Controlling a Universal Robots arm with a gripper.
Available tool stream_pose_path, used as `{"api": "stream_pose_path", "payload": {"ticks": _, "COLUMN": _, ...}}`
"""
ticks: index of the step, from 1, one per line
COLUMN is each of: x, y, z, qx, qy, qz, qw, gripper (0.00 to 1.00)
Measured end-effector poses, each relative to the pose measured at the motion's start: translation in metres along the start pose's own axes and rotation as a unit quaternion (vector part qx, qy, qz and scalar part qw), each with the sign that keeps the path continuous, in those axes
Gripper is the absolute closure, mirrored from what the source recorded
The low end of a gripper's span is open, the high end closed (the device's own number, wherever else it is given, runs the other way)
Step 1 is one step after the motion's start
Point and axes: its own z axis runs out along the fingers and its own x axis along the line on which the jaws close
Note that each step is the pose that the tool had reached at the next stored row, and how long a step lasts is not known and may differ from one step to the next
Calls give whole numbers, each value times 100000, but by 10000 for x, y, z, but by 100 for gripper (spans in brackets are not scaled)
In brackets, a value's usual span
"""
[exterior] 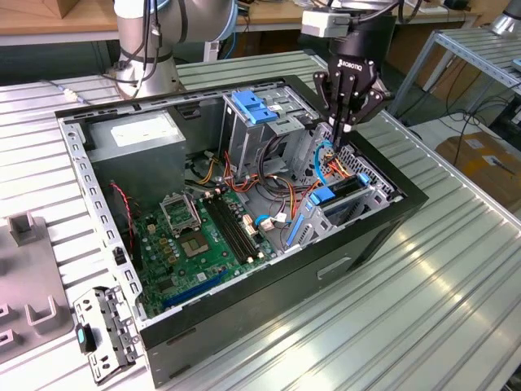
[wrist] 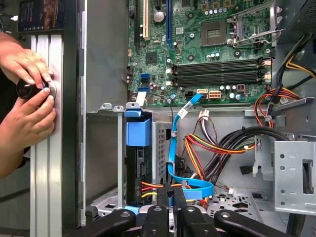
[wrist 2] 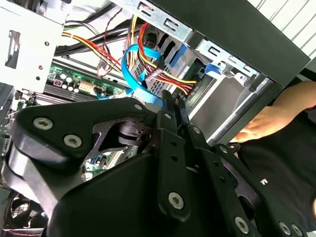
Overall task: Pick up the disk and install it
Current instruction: 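Insert the second disk wire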
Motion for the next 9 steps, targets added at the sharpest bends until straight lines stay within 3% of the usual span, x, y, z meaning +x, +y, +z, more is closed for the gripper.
{"api": "stream_pose_path", "payload": {"ticks": 6, "x": 143, "y": 12, "z": 100, "qx": 128, "qy": -955, "qz": -274, "qw": 99995, "gripper": 84}}
{"api": "stream_pose_path", "payload": {"ticks": 7, "x": 170, "y": 29, "z": 126, "qx": 192, "qy": -1264, "qz": -376, "qw": 99991, "gripper": 84}}
{"api": "stream_pose_path", "payload": {"ticks": 9, "x": 187, "y": 65, "z": 152, "qx": 414, "qy": -1497, "qz": -376, "qw": 99987, "gripper": 84}}
